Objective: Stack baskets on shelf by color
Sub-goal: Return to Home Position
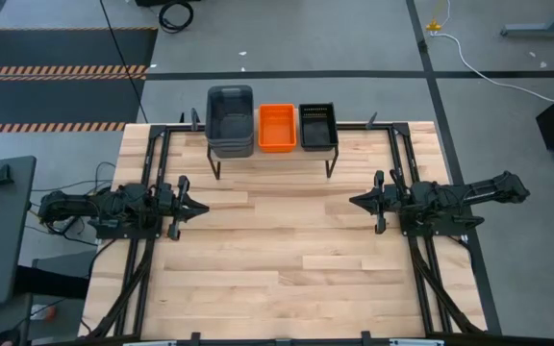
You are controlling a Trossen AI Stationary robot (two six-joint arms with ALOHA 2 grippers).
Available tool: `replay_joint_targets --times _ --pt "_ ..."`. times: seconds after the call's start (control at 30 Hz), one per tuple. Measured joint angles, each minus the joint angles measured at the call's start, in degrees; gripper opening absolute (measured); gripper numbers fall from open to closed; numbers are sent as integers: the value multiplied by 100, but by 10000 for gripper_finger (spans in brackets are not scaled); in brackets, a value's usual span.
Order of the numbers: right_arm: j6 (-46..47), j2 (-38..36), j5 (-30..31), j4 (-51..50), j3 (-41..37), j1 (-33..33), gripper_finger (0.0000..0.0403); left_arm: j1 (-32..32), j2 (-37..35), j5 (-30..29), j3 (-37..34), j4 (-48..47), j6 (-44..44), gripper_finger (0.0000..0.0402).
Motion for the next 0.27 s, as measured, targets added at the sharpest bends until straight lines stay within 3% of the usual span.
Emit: replay_joint_targets --times 0.27 --pt "-1 0 2 0 0 -1 12 2 0 0 0 0 1 25"
